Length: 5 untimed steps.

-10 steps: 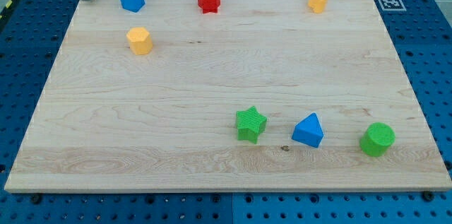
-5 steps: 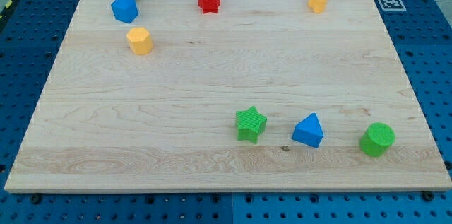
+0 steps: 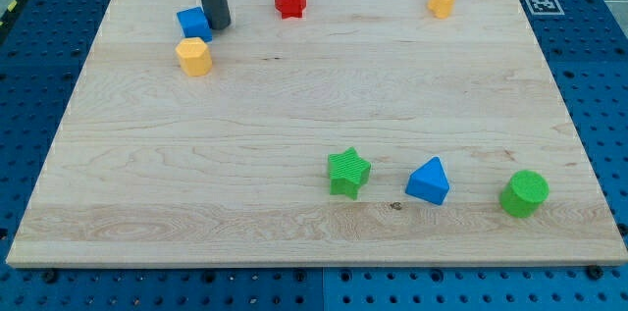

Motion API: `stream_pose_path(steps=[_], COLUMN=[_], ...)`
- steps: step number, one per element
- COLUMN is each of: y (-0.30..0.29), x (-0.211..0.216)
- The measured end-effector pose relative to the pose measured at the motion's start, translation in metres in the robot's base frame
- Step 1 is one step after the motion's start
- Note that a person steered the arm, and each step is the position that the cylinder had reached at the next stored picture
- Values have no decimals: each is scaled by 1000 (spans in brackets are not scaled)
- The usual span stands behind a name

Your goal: Push blue cube towards yellow hexagon

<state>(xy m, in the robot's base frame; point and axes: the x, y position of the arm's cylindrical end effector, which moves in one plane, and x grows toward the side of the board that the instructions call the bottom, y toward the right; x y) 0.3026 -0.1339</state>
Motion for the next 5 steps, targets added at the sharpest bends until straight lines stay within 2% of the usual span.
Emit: stream_pose_path(steps=[5], y=[6], x=[4])
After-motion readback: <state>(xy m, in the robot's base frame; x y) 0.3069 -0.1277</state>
